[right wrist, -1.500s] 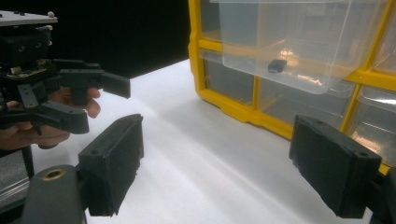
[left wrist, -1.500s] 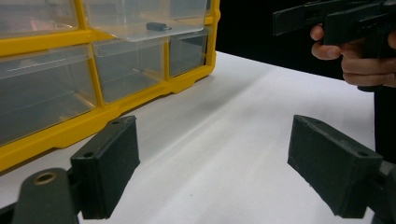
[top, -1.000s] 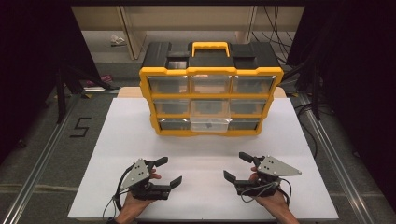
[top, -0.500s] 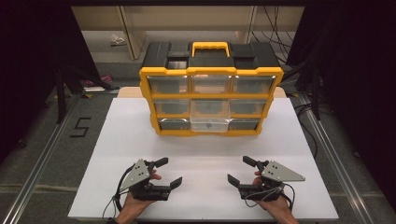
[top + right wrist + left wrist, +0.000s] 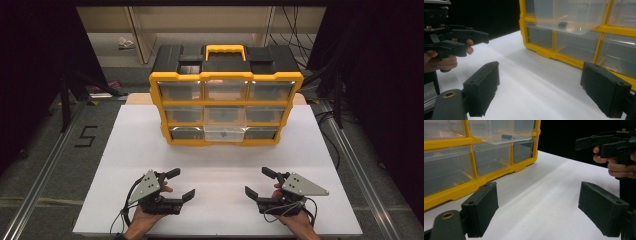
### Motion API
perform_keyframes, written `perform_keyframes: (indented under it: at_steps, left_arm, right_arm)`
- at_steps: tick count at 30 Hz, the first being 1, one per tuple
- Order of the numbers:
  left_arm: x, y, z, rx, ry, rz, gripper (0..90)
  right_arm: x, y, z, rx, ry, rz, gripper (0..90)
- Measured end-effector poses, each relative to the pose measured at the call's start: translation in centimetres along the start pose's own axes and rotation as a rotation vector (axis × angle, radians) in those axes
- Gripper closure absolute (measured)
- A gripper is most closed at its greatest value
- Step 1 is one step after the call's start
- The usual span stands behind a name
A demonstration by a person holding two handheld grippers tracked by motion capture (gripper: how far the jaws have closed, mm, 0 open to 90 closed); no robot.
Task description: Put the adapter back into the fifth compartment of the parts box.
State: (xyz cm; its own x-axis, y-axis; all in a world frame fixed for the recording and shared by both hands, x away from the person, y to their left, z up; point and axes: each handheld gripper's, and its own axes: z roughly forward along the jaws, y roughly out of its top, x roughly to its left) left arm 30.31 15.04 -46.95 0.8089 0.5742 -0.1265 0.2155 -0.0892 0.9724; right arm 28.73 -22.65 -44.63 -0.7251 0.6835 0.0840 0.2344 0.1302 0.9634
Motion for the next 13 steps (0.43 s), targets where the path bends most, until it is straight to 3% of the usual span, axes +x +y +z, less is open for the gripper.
perform_keyframes:
  at_steps: [13]
  left_arm:
    - [0.0,0.01,0.04,0.002,-0.001,-0.001,15.7]
  right_arm:
    - [-0.13,0.08,-0.05,-0.006,-0.006,0.0,16.3]
